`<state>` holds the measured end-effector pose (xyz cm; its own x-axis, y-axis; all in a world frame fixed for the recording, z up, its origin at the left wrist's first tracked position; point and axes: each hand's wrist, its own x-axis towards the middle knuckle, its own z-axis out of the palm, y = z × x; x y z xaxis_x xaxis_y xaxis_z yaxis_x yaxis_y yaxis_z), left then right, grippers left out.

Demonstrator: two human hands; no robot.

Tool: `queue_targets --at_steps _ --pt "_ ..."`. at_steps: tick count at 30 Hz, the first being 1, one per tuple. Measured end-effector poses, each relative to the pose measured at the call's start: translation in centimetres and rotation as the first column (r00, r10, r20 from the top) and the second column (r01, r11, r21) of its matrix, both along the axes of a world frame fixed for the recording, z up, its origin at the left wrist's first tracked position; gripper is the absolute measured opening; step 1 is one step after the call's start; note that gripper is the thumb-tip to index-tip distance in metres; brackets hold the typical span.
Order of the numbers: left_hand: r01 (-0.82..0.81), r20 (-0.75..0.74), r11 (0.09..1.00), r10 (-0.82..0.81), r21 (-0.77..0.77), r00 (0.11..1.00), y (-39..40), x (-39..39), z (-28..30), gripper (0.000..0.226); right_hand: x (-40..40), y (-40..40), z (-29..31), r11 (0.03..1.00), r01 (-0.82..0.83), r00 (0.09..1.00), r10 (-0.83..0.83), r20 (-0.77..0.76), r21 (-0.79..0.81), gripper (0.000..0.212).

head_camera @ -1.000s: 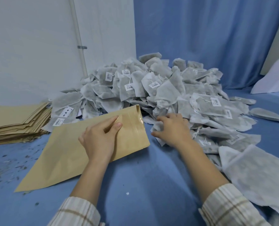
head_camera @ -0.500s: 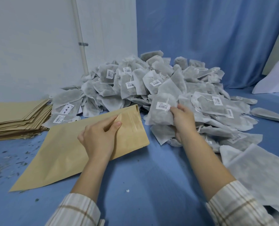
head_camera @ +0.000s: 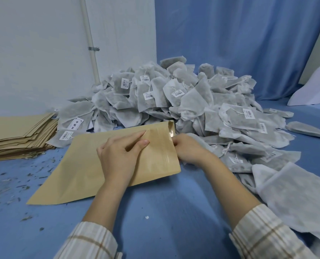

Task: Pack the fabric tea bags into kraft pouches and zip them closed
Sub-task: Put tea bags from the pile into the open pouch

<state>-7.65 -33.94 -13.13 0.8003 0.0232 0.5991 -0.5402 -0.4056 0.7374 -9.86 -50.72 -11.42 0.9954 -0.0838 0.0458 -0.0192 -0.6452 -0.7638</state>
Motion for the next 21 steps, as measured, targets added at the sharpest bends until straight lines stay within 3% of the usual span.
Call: queue_targets --at_steps 2,3,6,8,10,13,15,17,19,21 --pt "-0.053 0.01 0.998 0.054 -0.04 0.999 0.2 0.3 -0.1 0.024 0.6 -1.3 -0.3 0.947 0.24 0.962 -0.204 0.182 -0.211 0.016" --pt "-0.086 0.011 0.995 0.087 -0.059 0.996 0.3 0.5 -0.1 0.022 0.8 -2.0 -0.6 0.876 0.334 0.939 -0.276 0.208 -0.347 0.019" --pt "-0.172 -0.002 0.982 0.173 -0.073 0.985 0.5 0.8 -0.3 0.018 0.9 -3.2 -2.2 0.651 0.262 0.931 -0.366 0.008 -0.712 0.06" --pt "-0.199 -0.011 0.979 0.199 -0.04 0.98 0.6 0.8 -0.5 0.017 1.1 -3.2 -2.8 0.636 0.275 0.934 -0.354 0.045 -0.721 0.053" --pt "-0.209 -0.015 0.978 0.209 -0.014 0.978 0.7 0.9 -0.8 0.018 1.1 -3.2 -2.5 0.728 0.42 0.906 -0.368 0.208 -0.541 0.038" --pt "-0.249 -0.021 0.968 0.25 0.025 0.968 0.7 1.1 -0.9 0.019 1.4 -3.4 -1.9 0.824 0.564 0.779 -0.513 0.361 -0.046 0.029" --pt "-0.266 -0.026 0.964 0.266 0.025 0.964 0.7 1.2 -0.8 0.019 1.5 -3.3 -1.3 0.779 0.542 0.728 -0.623 0.288 0.315 0.021" --pt "-0.264 -0.037 0.964 0.264 0.017 0.964 0.9 1.2 -0.8 0.019 1.6 -3.3 -0.8 0.672 0.472 0.757 -0.641 0.129 0.57 0.019" --pt "-0.254 -0.043 0.967 0.255 0.016 0.966 1.0 1.0 -0.7 0.019 1.5 -3.3 -0.6 0.556 0.378 0.834 -0.552 -0.012 0.74 0.022" --pt "-0.212 -0.046 0.977 0.212 -0.003 0.976 1.1 0.9 -0.5 0.017 1.1 -3.0 -0.6 0.538 0.309 0.904 -0.423 -0.066 0.784 0.017"
